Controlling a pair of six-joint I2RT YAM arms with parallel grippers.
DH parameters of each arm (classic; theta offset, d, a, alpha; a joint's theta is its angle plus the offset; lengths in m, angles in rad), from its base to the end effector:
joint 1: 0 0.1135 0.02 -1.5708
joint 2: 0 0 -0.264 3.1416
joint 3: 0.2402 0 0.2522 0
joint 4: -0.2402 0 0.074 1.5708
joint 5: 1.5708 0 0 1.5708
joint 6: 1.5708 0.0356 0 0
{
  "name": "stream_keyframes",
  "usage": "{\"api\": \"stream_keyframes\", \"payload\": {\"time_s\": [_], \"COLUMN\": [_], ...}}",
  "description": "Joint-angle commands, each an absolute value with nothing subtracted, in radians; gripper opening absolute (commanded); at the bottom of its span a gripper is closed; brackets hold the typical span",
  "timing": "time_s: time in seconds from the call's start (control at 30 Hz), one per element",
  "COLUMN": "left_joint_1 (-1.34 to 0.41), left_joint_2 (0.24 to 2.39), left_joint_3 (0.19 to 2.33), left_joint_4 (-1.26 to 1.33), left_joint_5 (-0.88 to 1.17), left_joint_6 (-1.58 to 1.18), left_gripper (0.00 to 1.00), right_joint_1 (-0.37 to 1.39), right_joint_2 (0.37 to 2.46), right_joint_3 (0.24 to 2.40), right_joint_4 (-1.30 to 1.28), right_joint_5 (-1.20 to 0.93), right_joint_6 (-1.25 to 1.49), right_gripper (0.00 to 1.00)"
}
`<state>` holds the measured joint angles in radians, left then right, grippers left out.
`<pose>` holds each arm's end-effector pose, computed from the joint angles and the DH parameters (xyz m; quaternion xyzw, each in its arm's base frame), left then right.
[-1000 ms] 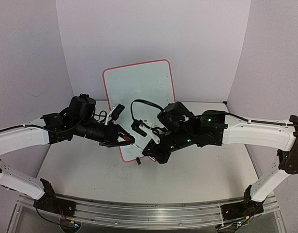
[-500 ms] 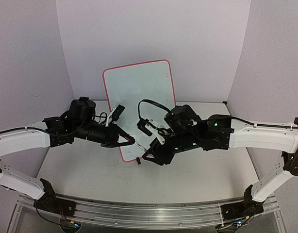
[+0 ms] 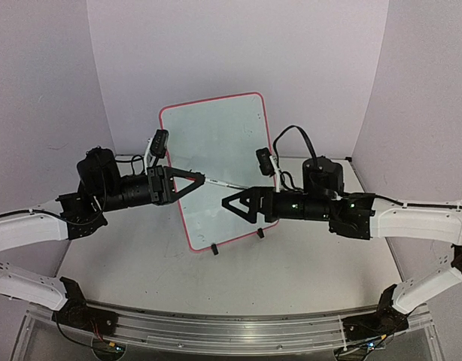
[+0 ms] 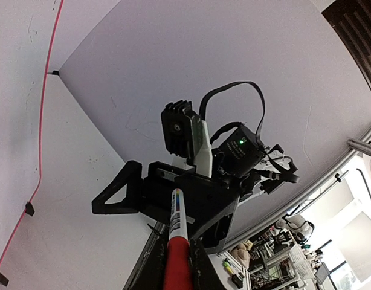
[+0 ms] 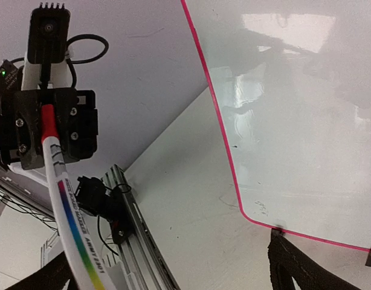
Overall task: Write a sentence on the whiteboard
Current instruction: Pass from the left arm to the right
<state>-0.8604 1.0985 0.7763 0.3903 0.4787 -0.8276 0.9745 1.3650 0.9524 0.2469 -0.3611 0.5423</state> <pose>0.1549 -0.2052 0.3351 0.1841 0.6602 -0.6381 0.3508 0.1695 0.2721 0.3110 -0.2743 0.7085 0.5367 0.3672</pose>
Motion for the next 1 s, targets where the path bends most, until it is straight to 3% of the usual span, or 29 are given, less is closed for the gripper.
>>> {"api": "stream_keyframes", "payload": {"time_s": [0.0, 0.47, 0.97], "left_joint_1": [-0.861, -0.861, -0.861], "left_joint_2": [1.097, 1.105, 1.141], "left_joint_3": [0.767, 0.782, 0.803], "left_joint_4": [0.594, 0.604, 0.534], "left_joint_5": [0.516, 0.537, 0.556], "left_joint_6": [-0.879, -0.88, -0.879], "left_gripper": [0.0, 0.0, 0.0], "right_joint_1": [0.971, 0.97, 0.97], "right_joint_2": [1.368, 1.394, 1.409], "right_joint_3": [0.943, 1.001, 1.014], "right_joint_4": [0.641, 0.756, 0.757], "right_joint_5": [-0.528, -0.656, -0.663], "right_joint_6": [0.775, 0.882, 0.884], "right_gripper": [0.94, 0.76, 0.67]}}
